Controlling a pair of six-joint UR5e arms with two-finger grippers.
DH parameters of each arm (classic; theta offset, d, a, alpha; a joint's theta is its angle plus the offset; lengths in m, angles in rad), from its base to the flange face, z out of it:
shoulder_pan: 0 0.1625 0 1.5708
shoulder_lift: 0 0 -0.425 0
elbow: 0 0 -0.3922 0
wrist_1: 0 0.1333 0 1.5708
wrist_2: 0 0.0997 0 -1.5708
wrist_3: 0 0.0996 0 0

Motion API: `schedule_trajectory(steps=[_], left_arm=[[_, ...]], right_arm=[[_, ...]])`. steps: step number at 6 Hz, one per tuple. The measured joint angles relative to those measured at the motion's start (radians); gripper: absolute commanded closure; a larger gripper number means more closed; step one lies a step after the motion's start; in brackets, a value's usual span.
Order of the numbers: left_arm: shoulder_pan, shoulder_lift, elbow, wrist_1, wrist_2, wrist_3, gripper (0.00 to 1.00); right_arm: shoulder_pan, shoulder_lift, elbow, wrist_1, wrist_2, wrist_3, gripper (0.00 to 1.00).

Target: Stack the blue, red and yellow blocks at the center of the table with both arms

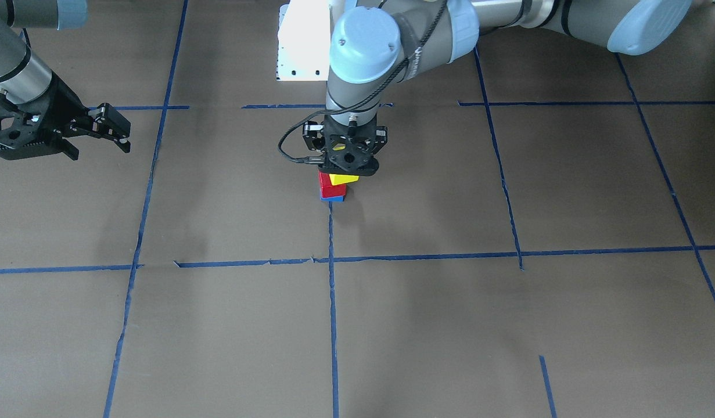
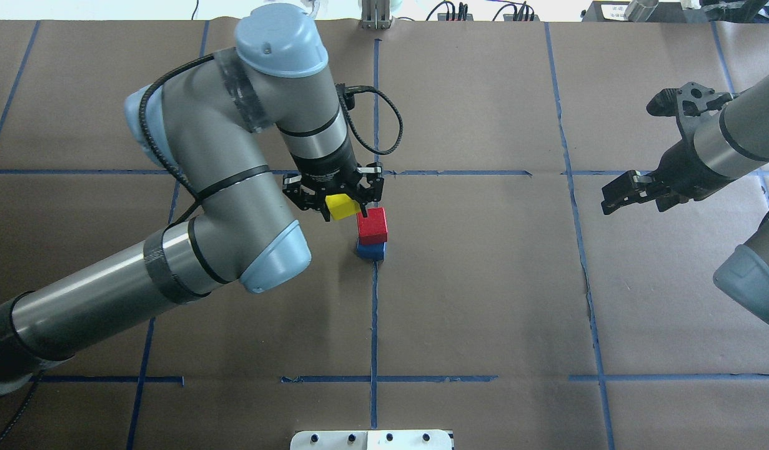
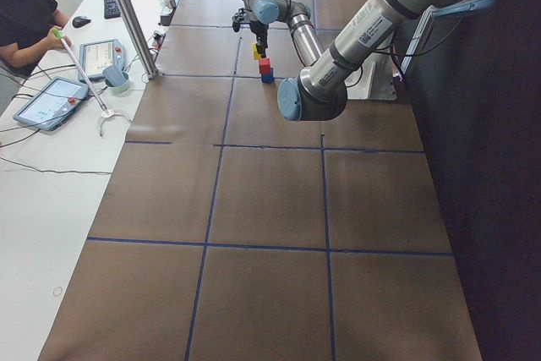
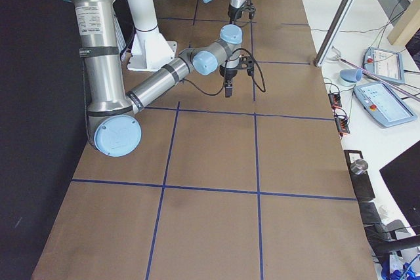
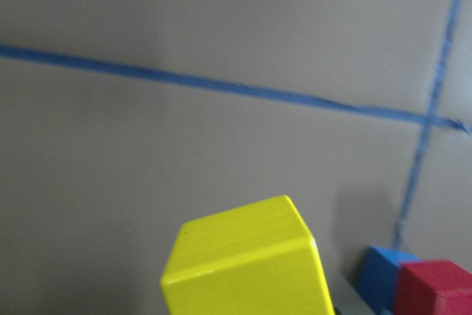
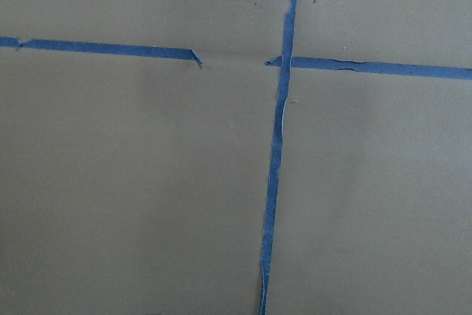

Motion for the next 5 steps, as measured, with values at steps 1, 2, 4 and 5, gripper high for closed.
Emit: schedule_trajectory(steps=[1, 2, 4, 5], left_arm=[[0.024, -0.012, 0.018, 0.001, 0.039, 0.031, 1.00], [0.051, -0.014, 0.023, 0.004, 0.069, 0.039, 0.99], [0.066, -0.010, 0.020, 0.009, 0.083, 0.039, 0.74], [0.067, -0.006, 0.017, 0.010, 0.084, 0.037, 0.07]], right_arm=[[0.000, 0.000, 0.000, 0.001, -0.001, 0.000, 0.00], [0.000, 0.000, 0.000, 0.001, -0.001, 0.000, 0.00], [-0.001, 0.000, -0.001, 0.001, -0.001, 0.000, 0.00], [-0.001, 0.001, -0.002, 0.001, -0.001, 0.000, 0.00]])
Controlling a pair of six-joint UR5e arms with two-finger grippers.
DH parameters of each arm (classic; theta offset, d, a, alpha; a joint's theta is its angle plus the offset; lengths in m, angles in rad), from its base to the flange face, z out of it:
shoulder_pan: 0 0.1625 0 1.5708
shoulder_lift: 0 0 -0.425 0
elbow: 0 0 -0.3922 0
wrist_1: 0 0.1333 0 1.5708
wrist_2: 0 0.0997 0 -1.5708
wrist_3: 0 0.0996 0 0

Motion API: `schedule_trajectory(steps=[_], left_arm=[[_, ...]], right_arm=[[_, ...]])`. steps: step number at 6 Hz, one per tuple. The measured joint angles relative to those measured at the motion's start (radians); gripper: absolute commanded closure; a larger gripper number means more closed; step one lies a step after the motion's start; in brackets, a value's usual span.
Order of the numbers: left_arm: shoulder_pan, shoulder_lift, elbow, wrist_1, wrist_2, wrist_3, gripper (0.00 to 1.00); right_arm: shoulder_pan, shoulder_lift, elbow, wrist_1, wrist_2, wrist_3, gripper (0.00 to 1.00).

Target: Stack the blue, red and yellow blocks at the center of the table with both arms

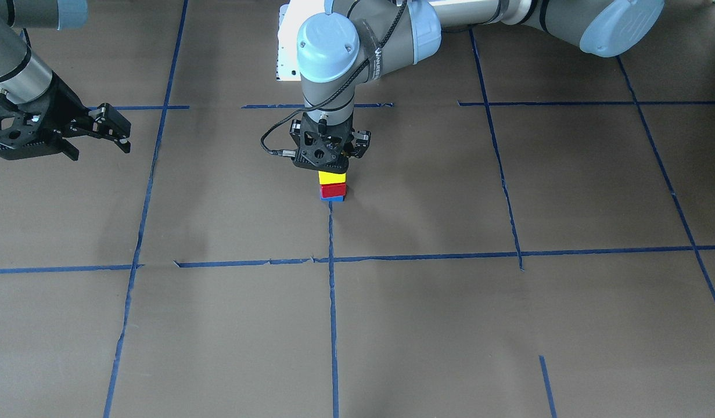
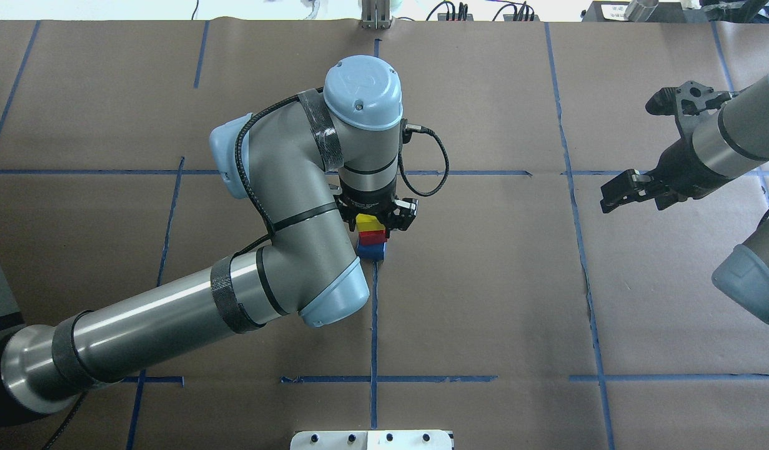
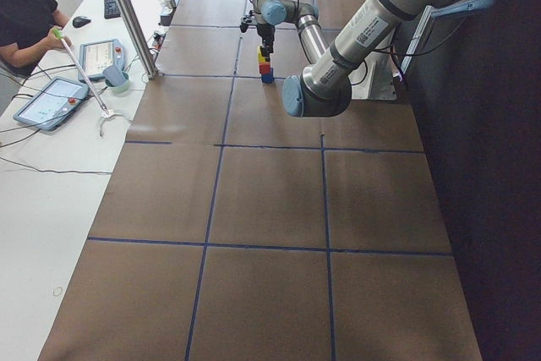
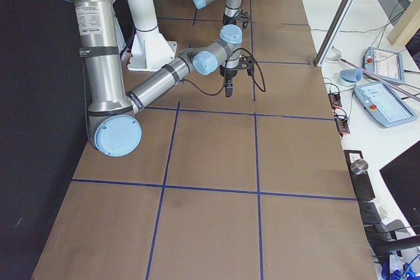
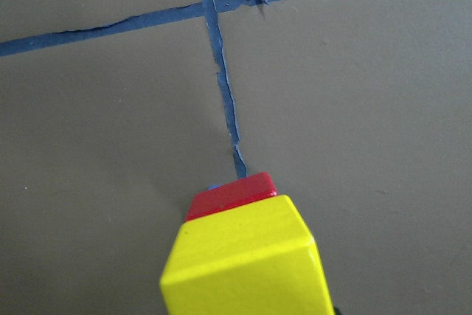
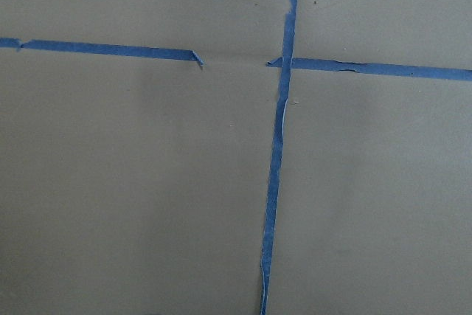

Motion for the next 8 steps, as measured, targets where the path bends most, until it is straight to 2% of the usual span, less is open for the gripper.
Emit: schedule_trajectory(steps=[1, 3, 4, 5, 6, 8], left_arm=[[0.001, 0.002, 0.000, 0.000, 0.001, -0.002, 0.00], [0.001, 0.001, -0.004, 0.000, 0.008, -0.002, 0.00], [-0.006, 0.011, -0.051, 0.015, 0.008, -0.003, 0.00], [-0.030, 0.059, -0.178, 0.064, 0.008, 0.001, 0.00], [-0.065, 0.154, -0.328, 0.106, 0.007, 0.020, 0.00], [-0.162, 0.406, -0.578, 0.127, -0.001, 0.185, 0.00]], right_arm=[[0.000, 0.000, 0.000, 0.000, 0.000, 0.000, 0.00], [0.000, 0.000, -0.001, 0.000, 0.000, 0.000, 0.00], [0.000, 0.000, -0.002, 0.000, 0.000, 0.000, 0.00], [0.006, -0.003, -0.002, 0.000, 0.001, -0.002, 0.00], [0.031, -0.013, -0.001, -0.002, 0.007, -0.016, 0.00], [0.146, -0.086, -0.002, -0.011, 0.024, -0.184, 0.00]])
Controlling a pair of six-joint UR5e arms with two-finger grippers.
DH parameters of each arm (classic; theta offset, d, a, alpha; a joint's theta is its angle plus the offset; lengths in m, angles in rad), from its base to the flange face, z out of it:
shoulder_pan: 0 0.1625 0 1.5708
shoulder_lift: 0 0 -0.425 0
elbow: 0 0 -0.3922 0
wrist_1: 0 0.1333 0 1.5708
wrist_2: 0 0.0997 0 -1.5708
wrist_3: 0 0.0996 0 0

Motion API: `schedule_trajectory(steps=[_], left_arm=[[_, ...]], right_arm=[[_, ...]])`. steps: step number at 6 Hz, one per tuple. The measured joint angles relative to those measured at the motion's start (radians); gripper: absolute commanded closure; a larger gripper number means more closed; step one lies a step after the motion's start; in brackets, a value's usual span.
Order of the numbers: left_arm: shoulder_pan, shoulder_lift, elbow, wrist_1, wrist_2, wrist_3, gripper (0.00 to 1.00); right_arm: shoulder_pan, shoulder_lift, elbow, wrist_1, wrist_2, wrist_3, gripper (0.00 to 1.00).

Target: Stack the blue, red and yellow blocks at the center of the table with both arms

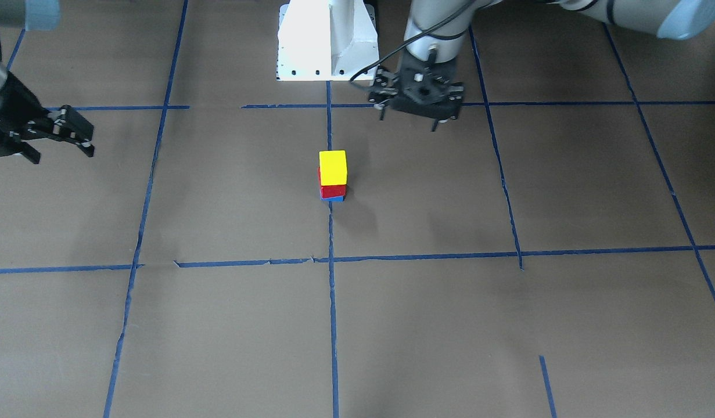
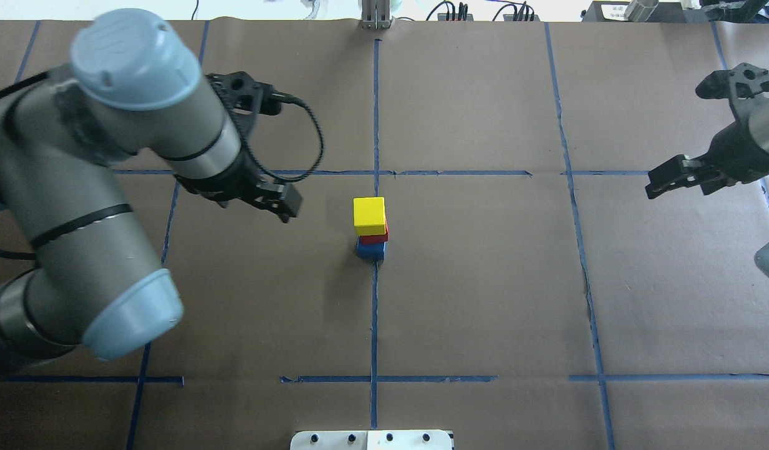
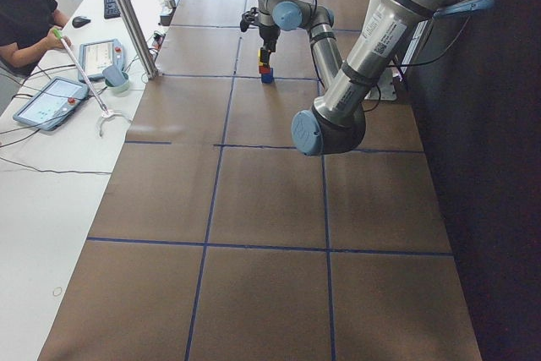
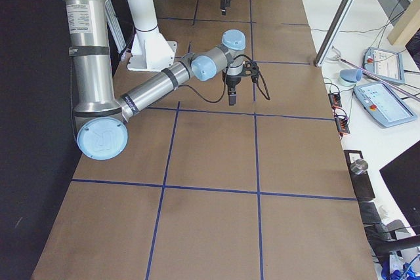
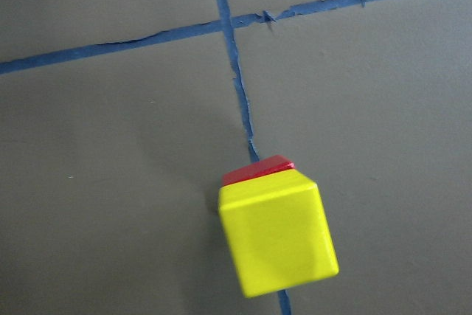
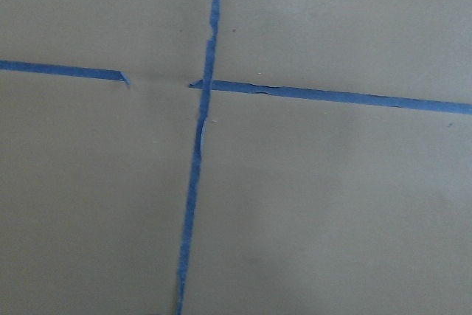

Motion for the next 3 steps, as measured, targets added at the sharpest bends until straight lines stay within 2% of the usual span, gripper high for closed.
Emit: schedule_trajectory(steps=[1, 2, 3], left_arm=[[-0.087, 0.147, -0.087, -0.001, -0.029, 0.143, 0.00], [-0.224, 0.280, -0.126, -0.004, -0.098, 0.326, 0.00], [-0.411, 0.386, -0.091, -0.006, -0.182, 0.562, 0.00]], right_arm=[[0.077, -0.056, -0.004, -0.001, 0.025, -0.121, 0.00], [0.155, -0.102, -0.020, -0.002, 0.056, -0.244, 0.00], [0.239, -0.128, -0.060, -0.004, 0.071, -0.375, 0.00]])
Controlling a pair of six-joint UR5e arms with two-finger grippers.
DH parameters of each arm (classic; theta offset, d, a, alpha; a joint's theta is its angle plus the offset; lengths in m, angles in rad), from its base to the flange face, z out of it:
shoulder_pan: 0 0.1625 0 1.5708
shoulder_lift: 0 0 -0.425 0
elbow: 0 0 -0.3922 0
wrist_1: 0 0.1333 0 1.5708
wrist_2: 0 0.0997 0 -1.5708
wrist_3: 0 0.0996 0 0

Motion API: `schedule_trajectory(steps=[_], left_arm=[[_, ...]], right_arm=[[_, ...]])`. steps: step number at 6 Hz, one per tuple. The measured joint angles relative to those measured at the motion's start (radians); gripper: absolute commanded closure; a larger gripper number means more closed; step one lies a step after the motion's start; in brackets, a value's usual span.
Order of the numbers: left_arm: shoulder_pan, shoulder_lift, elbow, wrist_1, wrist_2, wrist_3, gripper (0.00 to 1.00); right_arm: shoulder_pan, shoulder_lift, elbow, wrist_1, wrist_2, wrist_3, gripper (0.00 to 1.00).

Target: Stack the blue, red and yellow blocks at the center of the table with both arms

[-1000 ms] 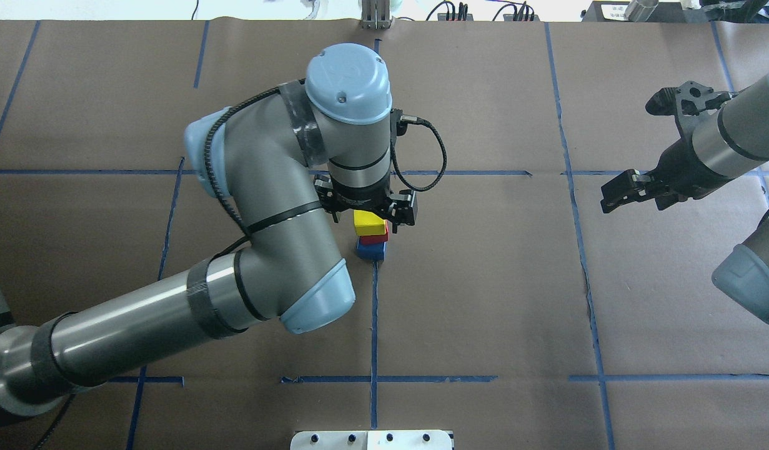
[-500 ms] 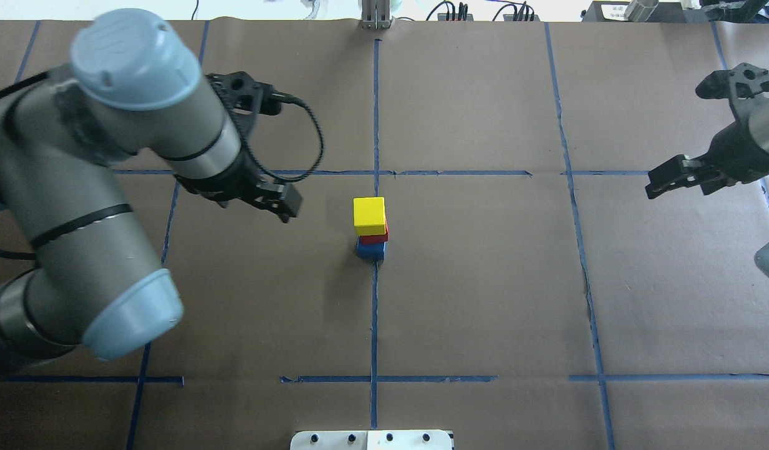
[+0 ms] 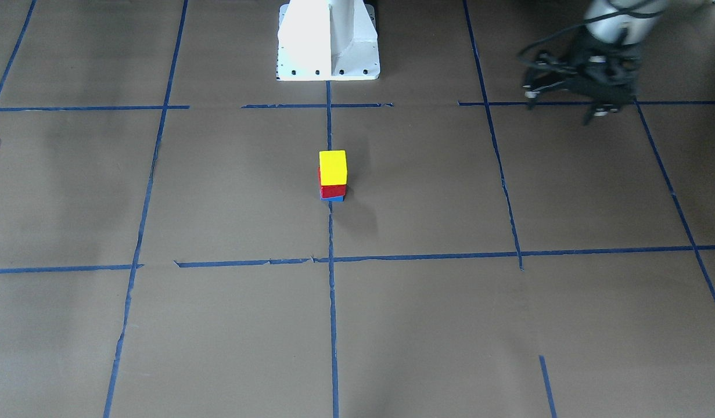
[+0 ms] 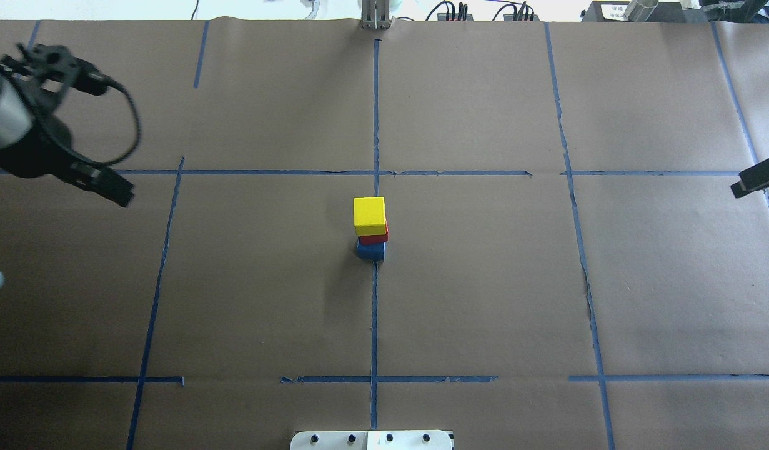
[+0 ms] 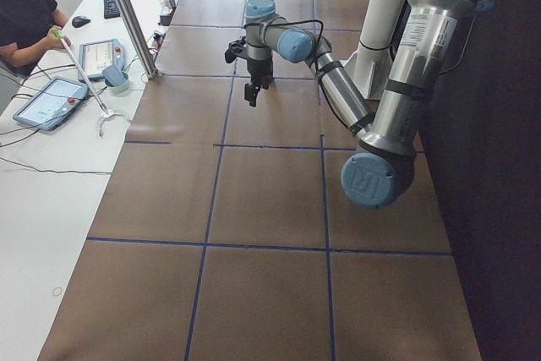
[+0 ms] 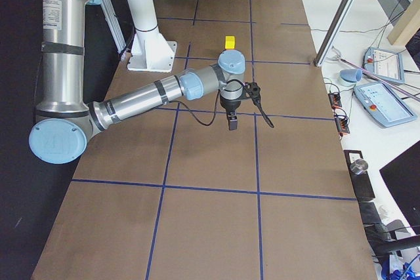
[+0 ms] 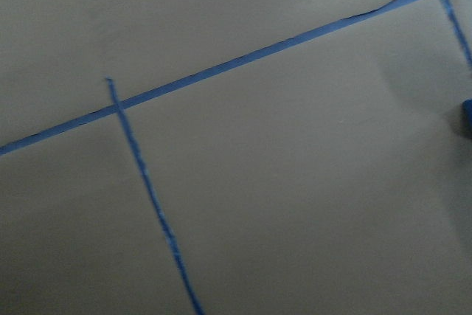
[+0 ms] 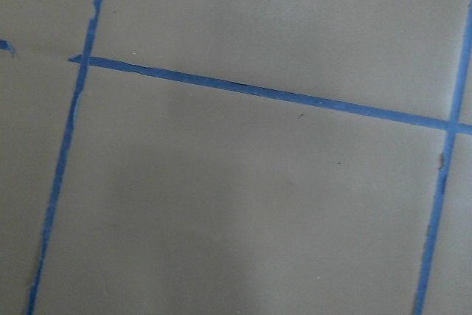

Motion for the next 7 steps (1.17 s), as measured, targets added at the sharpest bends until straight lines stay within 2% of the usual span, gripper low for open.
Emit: schedule_trajectory(steps=[1, 2, 3, 4, 5, 7], left_arm=[[-0.173, 0.057, 0.106, -0.003, -0.048, 0.222, 0.00], [-0.312, 0.071, 0.254, -0.022, -0.065, 0.396, 0.00], [-0.410, 0.074, 0.411, -0.076, -0.073, 0.517, 0.00], [-0.456, 0.088, 0.514, -0.118, -0.094, 0.562, 0.00], [-0.474, 0.123, 0.560, -0.134, -0.126, 0.567, 0.00], [-0.483, 0.170, 0.537, -0.144, -0.144, 0.528, 0.00]], right_arm=[[0.077, -0.015, -0.050, 0.000, 0.007, -0.121, 0.00], [0.132, -0.034, -0.086, 0.000, 0.011, -0.215, 0.00], [0.163, -0.059, -0.102, 0.000, 0.018, -0.268, 0.00], [0.179, -0.074, -0.108, 0.001, 0.024, -0.286, 0.00], [0.186, -0.086, -0.114, 0.002, 0.026, -0.292, 0.00], [0.188, -0.118, -0.116, 0.003, 0.026, -0.293, 0.00]])
